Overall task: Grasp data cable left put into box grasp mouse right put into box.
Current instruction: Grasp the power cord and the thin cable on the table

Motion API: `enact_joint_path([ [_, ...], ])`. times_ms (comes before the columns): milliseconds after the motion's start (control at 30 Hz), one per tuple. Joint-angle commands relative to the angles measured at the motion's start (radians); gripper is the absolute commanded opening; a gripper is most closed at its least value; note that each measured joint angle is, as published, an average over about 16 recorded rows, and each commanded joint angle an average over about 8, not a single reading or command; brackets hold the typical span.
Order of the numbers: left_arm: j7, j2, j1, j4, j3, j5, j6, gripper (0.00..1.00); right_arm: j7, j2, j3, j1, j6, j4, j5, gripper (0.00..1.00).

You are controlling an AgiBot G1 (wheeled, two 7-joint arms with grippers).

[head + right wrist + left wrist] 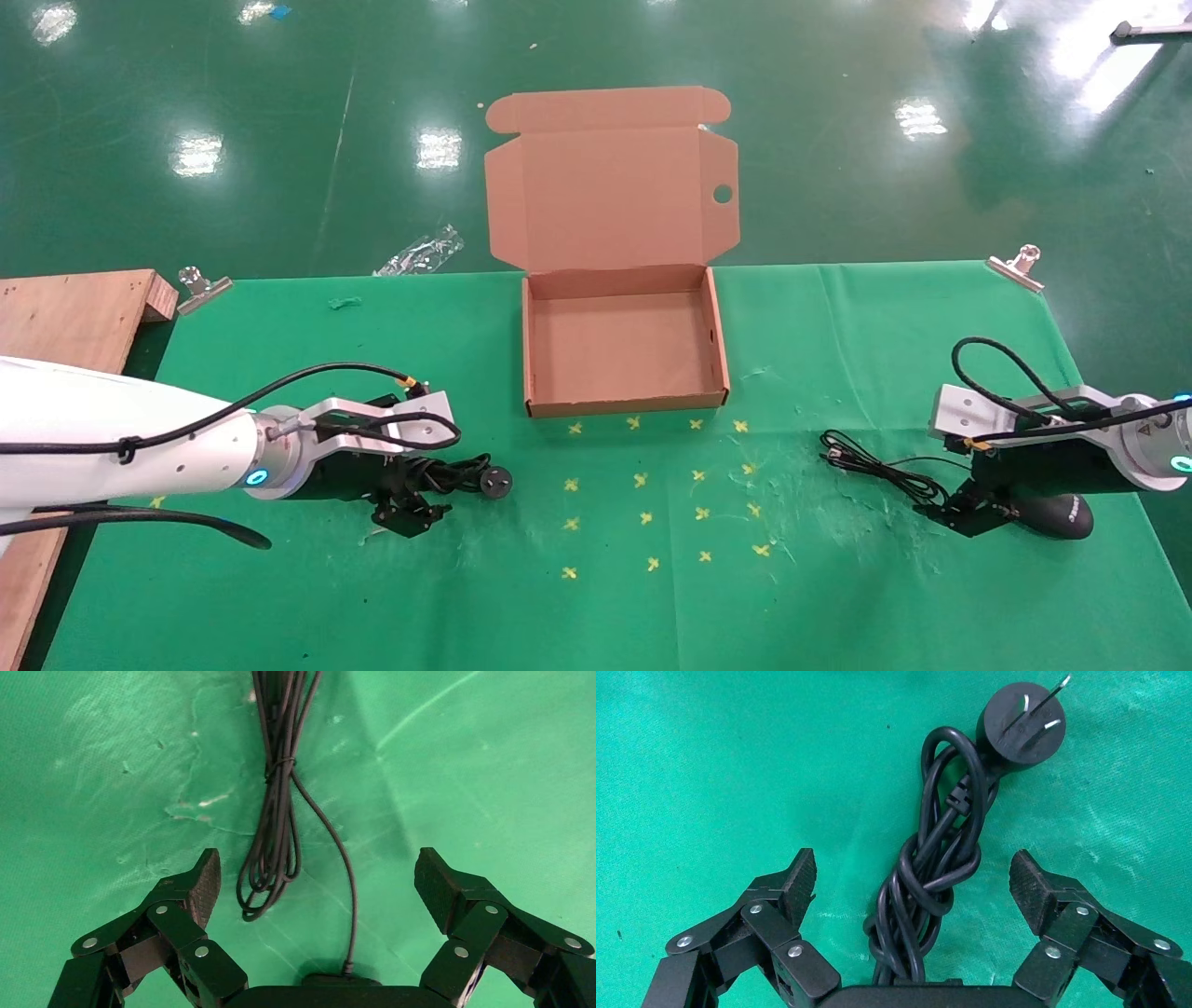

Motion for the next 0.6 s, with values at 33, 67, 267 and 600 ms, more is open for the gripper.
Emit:
enact_joint_path([
  [33, 0.0, 0.0, 0.0, 0.0, 0.0, 0.0, 0.0, 0.33, -0.013, -0.011, -0.001, 0.005, 0.025, -0.032, -0.006, 0.5],
  [67, 0.0, 0.0, 0.0, 0.0, 0.0, 0.0, 0.0, 0.2, -0.015, -0.013, -0.002, 0.006, 0.03, -0.039, -0.008, 0.37],
  [267, 0.0, 0.0, 0.0, 0.0, 0.0, 0.0, 0.0, 0.0, -0.01, -0.007, -0.001, 0.002, 0.02, -0.022, -0.004, 0.0],
  [600, 0.0, 0.0, 0.0, 0.0, 0.0, 0.0, 0.0, 0.0, -0.006, -0.001, 0.0, -0.002, 0.006, -0.002, 0.002, 0.0],
])
